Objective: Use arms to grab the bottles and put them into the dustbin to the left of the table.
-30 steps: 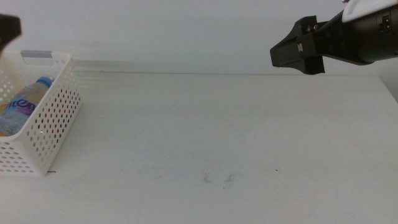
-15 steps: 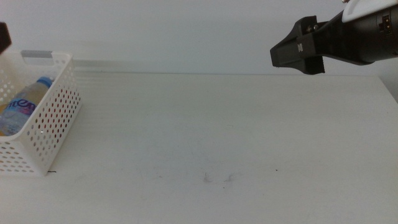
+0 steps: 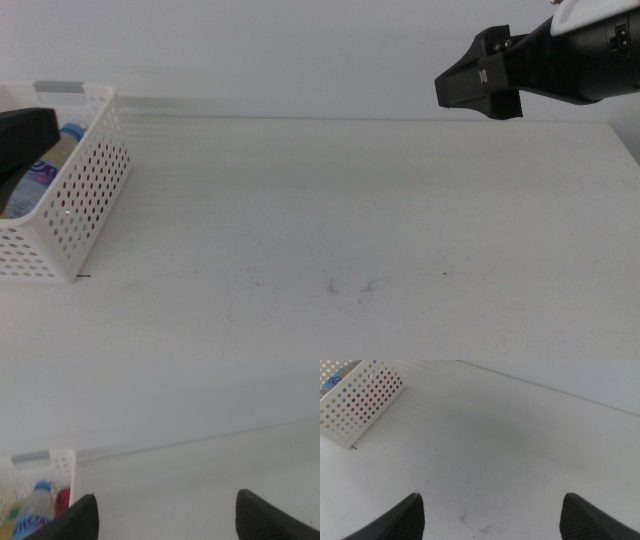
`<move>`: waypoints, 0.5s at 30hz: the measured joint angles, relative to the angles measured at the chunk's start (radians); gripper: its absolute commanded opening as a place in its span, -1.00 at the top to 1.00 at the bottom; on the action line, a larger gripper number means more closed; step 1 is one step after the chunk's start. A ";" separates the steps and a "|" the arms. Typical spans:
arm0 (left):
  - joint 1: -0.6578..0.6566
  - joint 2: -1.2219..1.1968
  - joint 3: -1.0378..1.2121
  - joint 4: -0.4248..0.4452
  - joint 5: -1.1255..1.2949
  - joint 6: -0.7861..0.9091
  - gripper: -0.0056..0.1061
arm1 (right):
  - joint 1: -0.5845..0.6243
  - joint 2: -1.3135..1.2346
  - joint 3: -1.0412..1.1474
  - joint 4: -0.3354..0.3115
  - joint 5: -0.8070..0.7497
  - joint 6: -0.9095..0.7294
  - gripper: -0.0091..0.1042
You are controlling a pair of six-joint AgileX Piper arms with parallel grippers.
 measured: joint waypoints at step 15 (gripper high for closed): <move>-0.152 -0.002 0.086 0.259 -0.335 -0.258 -0.78 | 0.000 0.000 0.000 0.000 0.000 0.000 -0.79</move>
